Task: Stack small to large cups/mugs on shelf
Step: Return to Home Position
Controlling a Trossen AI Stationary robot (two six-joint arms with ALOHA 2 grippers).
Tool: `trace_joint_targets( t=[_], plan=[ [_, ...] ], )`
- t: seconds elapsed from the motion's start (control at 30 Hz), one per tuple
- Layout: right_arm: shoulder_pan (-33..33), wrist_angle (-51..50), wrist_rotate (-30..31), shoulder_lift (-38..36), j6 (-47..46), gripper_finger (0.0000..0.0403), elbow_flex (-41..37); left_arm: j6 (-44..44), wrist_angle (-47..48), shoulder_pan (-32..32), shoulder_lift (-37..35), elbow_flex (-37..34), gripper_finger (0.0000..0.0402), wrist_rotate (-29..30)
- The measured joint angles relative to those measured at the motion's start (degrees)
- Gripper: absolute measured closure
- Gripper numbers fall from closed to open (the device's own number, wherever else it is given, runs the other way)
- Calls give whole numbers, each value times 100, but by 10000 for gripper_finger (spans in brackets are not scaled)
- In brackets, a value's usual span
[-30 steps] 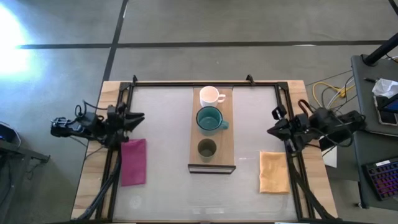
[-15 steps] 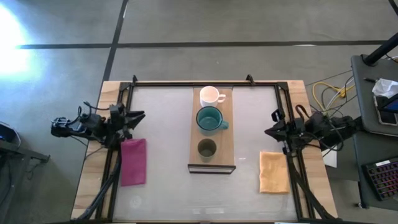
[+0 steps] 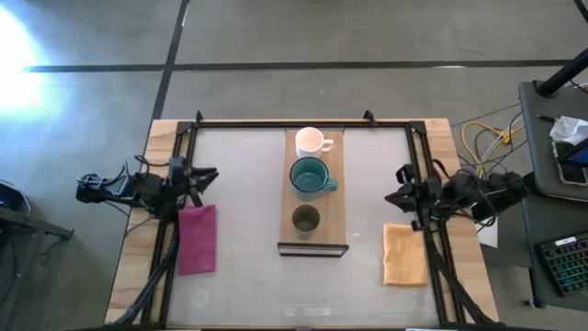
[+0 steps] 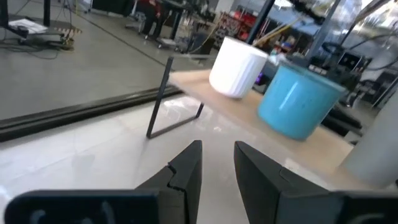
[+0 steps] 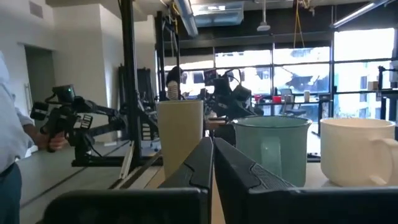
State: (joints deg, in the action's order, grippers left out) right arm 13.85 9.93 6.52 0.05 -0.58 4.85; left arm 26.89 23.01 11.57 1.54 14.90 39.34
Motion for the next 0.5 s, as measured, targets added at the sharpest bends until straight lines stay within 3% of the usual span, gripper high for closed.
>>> trace_joint_targets(
  t=[0.17,0.5],
  plan=[
    [0,589,11,-1,-87,394,-436,136,287,0,0,0,322,-1],
    [0,582,109,14,259,394,-436,254,728,0,7,-24,322,9]
  ],
)
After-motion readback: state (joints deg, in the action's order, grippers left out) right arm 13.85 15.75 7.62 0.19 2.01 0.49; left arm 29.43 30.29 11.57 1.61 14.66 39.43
